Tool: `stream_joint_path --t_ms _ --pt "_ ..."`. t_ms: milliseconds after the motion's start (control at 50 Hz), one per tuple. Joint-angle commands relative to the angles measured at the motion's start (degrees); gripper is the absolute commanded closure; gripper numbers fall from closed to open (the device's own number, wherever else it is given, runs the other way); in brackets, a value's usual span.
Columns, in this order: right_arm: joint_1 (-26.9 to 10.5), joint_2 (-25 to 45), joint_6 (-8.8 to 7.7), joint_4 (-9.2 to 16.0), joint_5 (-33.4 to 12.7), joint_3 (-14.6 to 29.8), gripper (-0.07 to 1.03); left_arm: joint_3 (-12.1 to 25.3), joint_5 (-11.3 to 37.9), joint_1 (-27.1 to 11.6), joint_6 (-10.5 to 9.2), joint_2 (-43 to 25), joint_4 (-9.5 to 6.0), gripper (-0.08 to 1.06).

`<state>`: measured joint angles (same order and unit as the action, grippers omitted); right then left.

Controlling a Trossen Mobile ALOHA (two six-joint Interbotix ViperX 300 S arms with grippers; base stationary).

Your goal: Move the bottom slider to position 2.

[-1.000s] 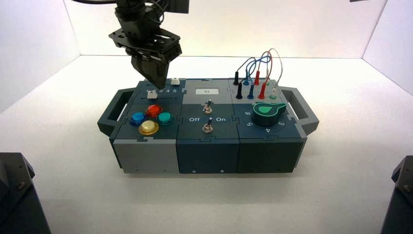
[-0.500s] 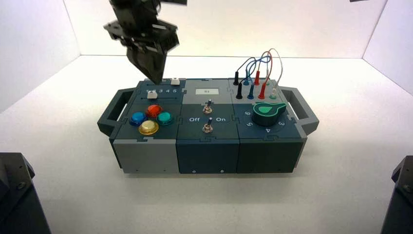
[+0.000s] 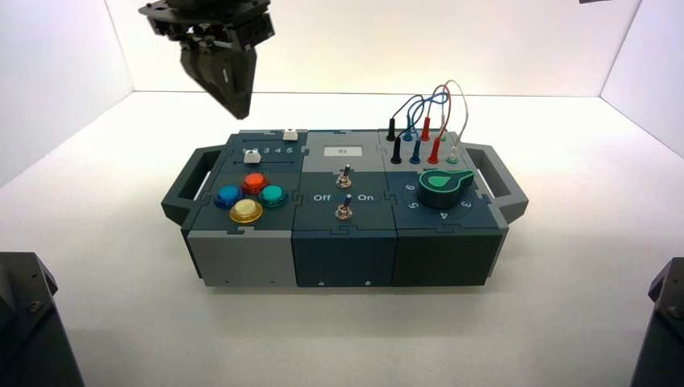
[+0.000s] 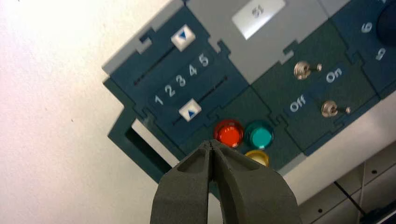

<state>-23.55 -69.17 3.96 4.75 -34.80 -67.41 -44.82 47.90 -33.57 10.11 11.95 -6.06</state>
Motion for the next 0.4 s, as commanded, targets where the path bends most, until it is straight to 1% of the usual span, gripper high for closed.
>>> stream_joint_path --t_ms 20,200,400 --pt "-0.1 0.6 0.09 0.2 0.4 1.8 0.99 0.0 -0.1 -0.2 -0.09 2.2 -0.18 1.01" --pt "-0.1 0.6 0.09 0.2 0.3 1.8 0.99 -1.1 -0.1 -0.1 -0.35 3.8 -0.18 1.01" --pt "-0.2 0.6 0.00 0.2 0.3 1.8 0.99 -1.2 -0.1 -0.2 -0.44 4.0 -0.18 1.01"
